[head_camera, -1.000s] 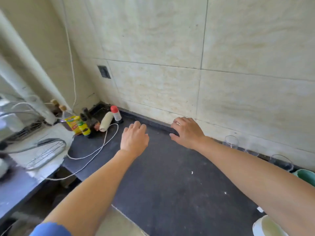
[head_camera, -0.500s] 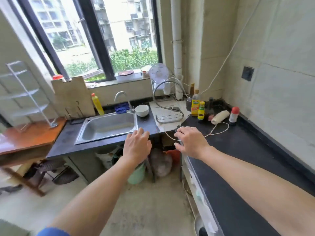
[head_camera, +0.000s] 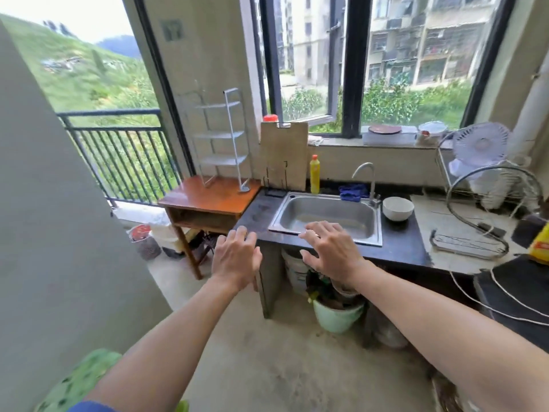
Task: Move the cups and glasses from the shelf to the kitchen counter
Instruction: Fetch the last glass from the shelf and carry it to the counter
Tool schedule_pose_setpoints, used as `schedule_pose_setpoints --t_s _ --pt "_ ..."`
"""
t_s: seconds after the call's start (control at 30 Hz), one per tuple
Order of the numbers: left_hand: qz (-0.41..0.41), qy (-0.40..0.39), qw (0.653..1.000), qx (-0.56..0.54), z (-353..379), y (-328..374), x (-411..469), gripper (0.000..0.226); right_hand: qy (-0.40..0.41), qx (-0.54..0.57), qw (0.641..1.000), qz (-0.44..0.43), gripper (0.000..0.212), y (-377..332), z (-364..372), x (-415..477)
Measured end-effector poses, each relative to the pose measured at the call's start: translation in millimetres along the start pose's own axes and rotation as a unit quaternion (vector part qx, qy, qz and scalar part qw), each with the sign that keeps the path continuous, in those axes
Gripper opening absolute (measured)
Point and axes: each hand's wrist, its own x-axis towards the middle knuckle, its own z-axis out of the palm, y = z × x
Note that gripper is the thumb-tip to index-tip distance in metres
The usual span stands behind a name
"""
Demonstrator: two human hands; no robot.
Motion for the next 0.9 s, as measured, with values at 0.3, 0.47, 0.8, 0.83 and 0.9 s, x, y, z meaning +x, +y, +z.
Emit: schedule_pose_setpoints --t_s 0.3,0.47,0.8,0.83,0.9 --pt "-0.115 0.008 0.993 0.039 28 -125 32 0.016 0.021 0.047 0.993 -0.110 0.044 -45 85 151" --pt "-0.152 0.011 0.986 0.070 49 -178 72 0.017 0.016 0.065 0.988 -0.138 0.044 -46 131 232" --pt "-0.200 0.016 0.977 0.075 90 -303 146 0.016 0.007 0.078 0.982 -0.174 0.044 -78 208 386" --pt "-0.198 0.018 0.977 0.072 97 -317 155 0.017 0.008 0.076 0.982 -0.173 0.044 -82 217 401" --pt "-0.187 0.018 0.980 0.067 112 -348 175 0.018 0.012 0.069 0.984 -0.164 0.044 -89 237 432"
